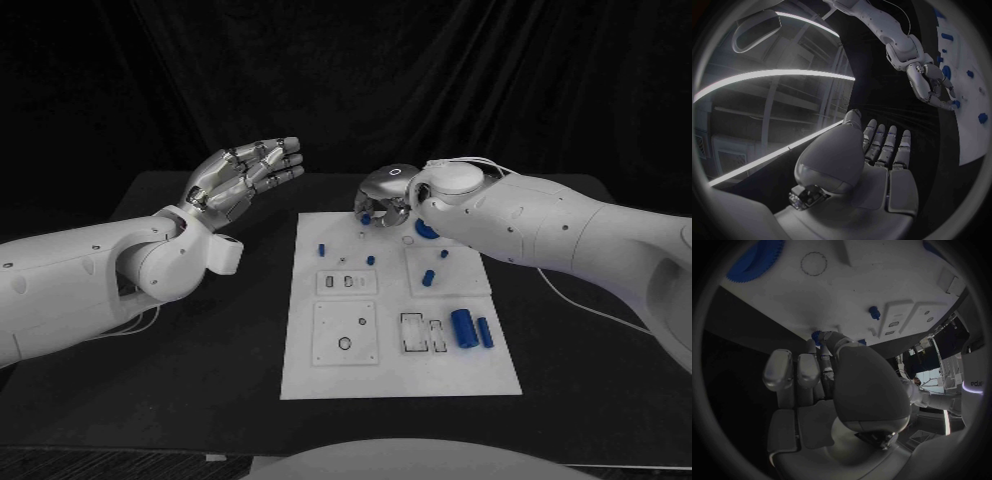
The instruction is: Assemble the parts on the task board
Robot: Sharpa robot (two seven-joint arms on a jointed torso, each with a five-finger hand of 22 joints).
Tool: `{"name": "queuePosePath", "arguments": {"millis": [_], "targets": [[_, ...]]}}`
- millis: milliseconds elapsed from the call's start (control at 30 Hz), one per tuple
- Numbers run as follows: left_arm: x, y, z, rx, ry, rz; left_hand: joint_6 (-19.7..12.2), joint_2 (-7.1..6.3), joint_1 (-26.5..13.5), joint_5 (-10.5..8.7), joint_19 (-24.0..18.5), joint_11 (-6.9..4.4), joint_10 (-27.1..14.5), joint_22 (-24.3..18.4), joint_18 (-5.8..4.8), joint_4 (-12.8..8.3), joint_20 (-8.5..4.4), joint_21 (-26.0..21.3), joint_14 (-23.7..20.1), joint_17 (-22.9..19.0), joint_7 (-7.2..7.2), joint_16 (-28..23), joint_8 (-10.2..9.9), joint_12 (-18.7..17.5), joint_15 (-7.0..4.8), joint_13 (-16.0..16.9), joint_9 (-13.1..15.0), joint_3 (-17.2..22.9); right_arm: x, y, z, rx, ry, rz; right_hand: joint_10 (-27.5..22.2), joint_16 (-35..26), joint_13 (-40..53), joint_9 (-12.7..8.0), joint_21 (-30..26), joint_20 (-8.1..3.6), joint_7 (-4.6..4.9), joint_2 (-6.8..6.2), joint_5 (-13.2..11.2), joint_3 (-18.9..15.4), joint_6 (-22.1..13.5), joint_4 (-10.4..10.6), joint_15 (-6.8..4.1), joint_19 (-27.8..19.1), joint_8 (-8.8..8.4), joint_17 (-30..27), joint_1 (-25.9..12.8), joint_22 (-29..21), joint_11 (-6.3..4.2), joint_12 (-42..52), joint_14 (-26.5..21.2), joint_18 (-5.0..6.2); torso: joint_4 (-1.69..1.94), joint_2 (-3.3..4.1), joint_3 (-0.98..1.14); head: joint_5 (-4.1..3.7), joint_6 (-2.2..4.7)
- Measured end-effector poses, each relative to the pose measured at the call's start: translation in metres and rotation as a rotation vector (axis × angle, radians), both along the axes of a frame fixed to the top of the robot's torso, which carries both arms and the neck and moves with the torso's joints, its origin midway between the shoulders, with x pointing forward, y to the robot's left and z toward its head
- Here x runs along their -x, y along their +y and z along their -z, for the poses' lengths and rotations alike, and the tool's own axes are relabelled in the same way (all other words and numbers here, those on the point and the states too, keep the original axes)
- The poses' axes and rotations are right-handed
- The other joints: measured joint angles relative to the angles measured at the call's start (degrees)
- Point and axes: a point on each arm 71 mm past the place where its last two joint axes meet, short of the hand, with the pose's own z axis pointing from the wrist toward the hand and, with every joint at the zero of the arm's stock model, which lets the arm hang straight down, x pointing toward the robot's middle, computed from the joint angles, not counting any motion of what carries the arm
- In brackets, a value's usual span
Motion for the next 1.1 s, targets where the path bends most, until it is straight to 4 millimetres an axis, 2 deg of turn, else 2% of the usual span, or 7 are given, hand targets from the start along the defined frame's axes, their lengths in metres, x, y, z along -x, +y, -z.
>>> {"name": "queuePosePath", "arguments": {"millis": [167,400,633,767,867,1033,1100], "targets": [[0.0,0.001,0.0,-0.001,0.0,-0.002,0.0,0.0,0.0,0.0,0.0,0.0,0.0,0.0,0.0,0.0,0.0,0.0,0.0,0.0,0.0,0.0,0.0,0.0,0.0,0.0,0.0,0.0,-0.001,-0.002,0.001,0.007,0.004,0.015,-2.4,-0.9,-1.0,-1.3,-1.0,0.44,-1.29,-0.72,-0.6,1.2,-2.9,-0.1,0.47,-1.3,-2.72,-1.5,-0.8,-0.7,0.83,-3.1,-1.2,0.0,-0.06,-0.13,-0.04,0.01,-0.1],[-0.001,0.001,0.0,-0.002,0.0,-0.004,0.0,0.0,0.0,0.24,0.0,0.0,0.0,0.0,0.0,0.2,0.0,0.0,0.0,0.0,0.0,0.0,0.0,0.0,0.0,0.0,0.0,0.2,-0.002,-0.004,0.001,0.012,0.005,0.032,-2.4,-1.1,-1.2,-2.4,-1.3,0.84,-2.04,-1.04,-2.7,1.3,-4.6,0.1,0.88,-1.7,-4.05,-1.9,-2.0,-0.8,0.83,-4.2,-1.6,0.01,-0.13,-0.2,-0.03,0.0,-0.2],[-0.001,0.002,0.0,-0.002,-0.001,-0.005,0.0,0.0,0.0,0.23,0.0,0.0,0.0,0.0,0.0,0.2,0.0,0.0,0.0,0.0,0.0,0.0,0.0,0.0,0.0,0.0,0.0,0.2,-0.002,-0.01,0.0,0.005,-0.004,0.036,-3.1,-3.3,-1.6,-5.3,-3.2,1.07,-4.13,-0.65,-5.2,1.1,-10.1,-0.1,0.99,-3.1,-4.15,-5.0,-2.9,-1.5,1.14,-6.4,-3.6,0.01,-0.27,-0.21,0.09,0.1,0.29],[-0.001,0.002,0.0,-0.003,-0.001,-0.006,0.0,0.0,0.0,0.23,0.0,0.0,0.0,0.0,0.0,0.2,0.0,0.0,0.0,0.0,0.0,0.0,0.0,0.0,0.0,0.0,0.0,0.2,-0.001,-0.021,-0.002,-0.019,-0.029,0.032,-2.0,-5.1,-1.4,-6.1,-4.9,1.27,-3.4,-0.18,-7.3,0.5,-9.5,0.2,1.11,-4.2,-3.88,-7.4,-3.3,-2.7,1.39,-6.4,-4.8,0.01,-0.3,-0.18,0.14,0.11,0.81],[-0.001,0.004,0.0,-0.003,-0.001,-0.009,0.0,0.0,0.0,0.45,0.0,0.0,0.0,0.0,0.0,0.2,0.0,0.0,0.0,0.0,0.0,0.0,0.0,0.0,0.0,0.0,0.0,0.2,0.001,-0.035,-0.01,-0.063,-0.06,0.016,2.3,-6.7,-0.6,-6.1,-6.4,1.15,-2.75,-0.04,-9.1,0.2,-5.7,0.5,0.78,-5.5,-2.31,-9.7,-3.5,-3.9,0.29,-4.5,-6.2,0.0,-0.31,-0.17,0.18,0.38,1.11],[-0.001,0.008,0.0,-0.005,-0.001,-0.017,0.0,0.0,0.0,0.45,0.0,0.0,0.0,0.0,0.0,0.2,0.0,0.0,0.0,0.0,0.0,0.0,0.0,0.0,0.0,0.0,0.0,0.2,0.008,-0.06,-0.036,-0.15,-0.103,-0.009,9.5,-9.4,2.1,-7.2,-8.9,0.28,-2.0,0.46,-16.7,-1.7,-3.8,2.3,-0.16,-6.3,-2.31,-13.5,-5.0,-5.2,-1.28,0.7,-7.7,0.05,-0.32,-0.18,0.18,0.97,1.16],[0.0,0.01,0.0,-0.006,-0.001,-0.02,0.1,0.0,0.0,0.45,0.0,0.0,0.0,0.0,0.0,0.1,0.0,0.0,0.0,0.0,-0.12,0.3,0.0,0.0,0.0,0.0,0.0,0.2,0.011,-0.072,-0.045,-0.18,-0.11,-0.007,12.2,-12.8,5.7,-7.6,-10.5,-0.29,-1.87,0.51,-20.1,-3.5,-2.5,3.2,-0.88,-6.9,-2.31,-17.9,-5.9,-6.3,-2.41,6.2,-8.7,0.93,-0.31,-0.21,0.17,1.03,1.17]]}}
